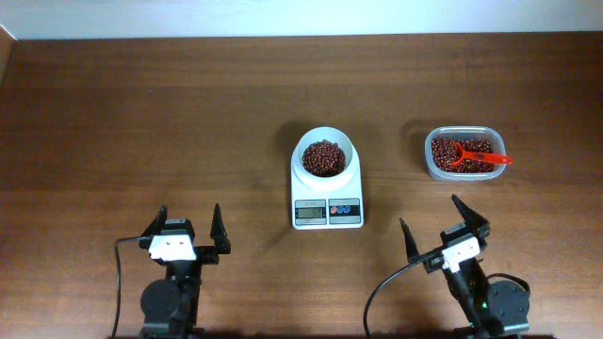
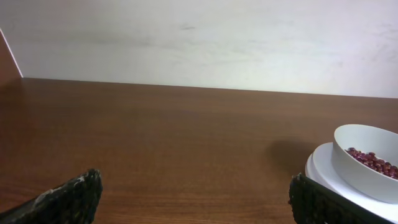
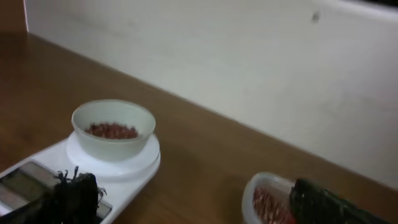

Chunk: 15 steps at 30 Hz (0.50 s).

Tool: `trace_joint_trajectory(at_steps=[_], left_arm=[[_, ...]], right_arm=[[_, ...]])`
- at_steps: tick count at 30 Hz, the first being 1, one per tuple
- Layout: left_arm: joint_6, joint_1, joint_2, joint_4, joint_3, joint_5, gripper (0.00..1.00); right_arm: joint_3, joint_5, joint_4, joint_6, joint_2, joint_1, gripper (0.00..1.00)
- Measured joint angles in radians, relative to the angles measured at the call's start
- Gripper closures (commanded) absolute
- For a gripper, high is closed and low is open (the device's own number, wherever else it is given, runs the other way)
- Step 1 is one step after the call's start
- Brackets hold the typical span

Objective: Scoop item into bowl and weigh 50g on scale

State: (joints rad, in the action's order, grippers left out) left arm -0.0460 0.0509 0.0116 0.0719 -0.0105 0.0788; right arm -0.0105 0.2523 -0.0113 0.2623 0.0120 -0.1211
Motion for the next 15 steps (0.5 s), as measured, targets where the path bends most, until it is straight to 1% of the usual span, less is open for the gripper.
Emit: trace_joint_trajectory(at_steps=[1,4,6,7,15], left_arm=[[0.0,0.0,0.0,0.0,0.0,0.0,0.01],[0.0,0.0,0.0,0.0,0.0,0.0,0.01],[0.0,0.0,0.0,0.0,0.0,0.0,0.01],[0.0,0.0,0.0,0.0,0.0,0.0,0.01],[0.0,0.0,0.0,0.0,0.0,0.0,0.01]], right_arm=[[0.0,0.0,-0.024,0.0,0.0,0.0,0.01],[0.0,0.0,-0.025,0.0,0.0,0.0,0.01],[0.0,0.0,0.003,0.0,-0.001,0.0,0.01],[0.0,-0.001,0.061,-0.001,-0.002,0.0,0.01],[0.0,0.0,0.062,0.0,0.0,0.0,0.01]])
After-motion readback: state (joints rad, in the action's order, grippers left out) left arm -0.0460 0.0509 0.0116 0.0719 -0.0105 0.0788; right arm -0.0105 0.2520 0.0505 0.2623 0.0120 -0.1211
